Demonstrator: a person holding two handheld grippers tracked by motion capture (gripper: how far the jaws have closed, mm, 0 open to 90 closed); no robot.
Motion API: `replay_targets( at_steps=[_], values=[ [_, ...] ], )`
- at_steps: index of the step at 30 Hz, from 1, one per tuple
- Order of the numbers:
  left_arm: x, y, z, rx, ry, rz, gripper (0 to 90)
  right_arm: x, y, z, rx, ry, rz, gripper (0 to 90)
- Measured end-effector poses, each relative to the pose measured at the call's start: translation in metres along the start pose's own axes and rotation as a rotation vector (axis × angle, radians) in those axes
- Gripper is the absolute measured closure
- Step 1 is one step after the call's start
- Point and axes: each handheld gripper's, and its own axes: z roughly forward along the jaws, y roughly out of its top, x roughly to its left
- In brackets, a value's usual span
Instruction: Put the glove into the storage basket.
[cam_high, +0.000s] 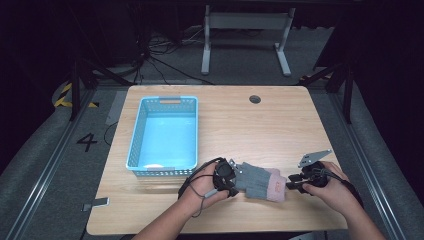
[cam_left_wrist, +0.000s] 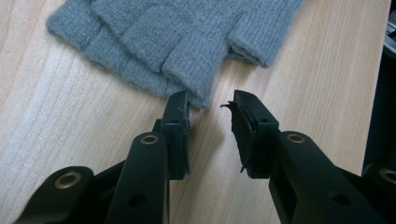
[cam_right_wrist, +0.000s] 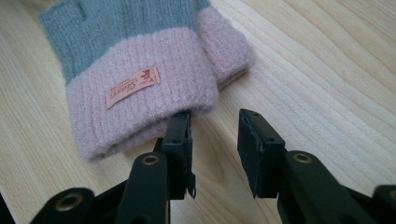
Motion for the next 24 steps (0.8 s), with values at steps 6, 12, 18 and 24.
replay_targets(
  at_steps=[6,12,18,24],
  values=[
    [-0.0001,0.0011,0.0038,0.007,0.015,-0.02,64.7,0.0009,-0.0001,0.0008,-0.001,-0.001,-0.003,66.5],
    [-0.0023,0.0037,0.0023,-0.01,0.019,0.01,66.2,0.0026,0.0004,0.0011,-0.004,-0.008,-0.012,68.4],
    [-0.0027,0.0051,0.0037,-0.03,0.025,0.015,68.8,0.0036,0.0013,0.0018,-0.003,-0.009,-0.02,69.4],
    [-0.0009,0.0065,0.0061,-0.011,0.048,0.001,76.0,0.0049,0.0024,0.0028,-0.004,-0.011,-0.032,71.0]
  ],
)
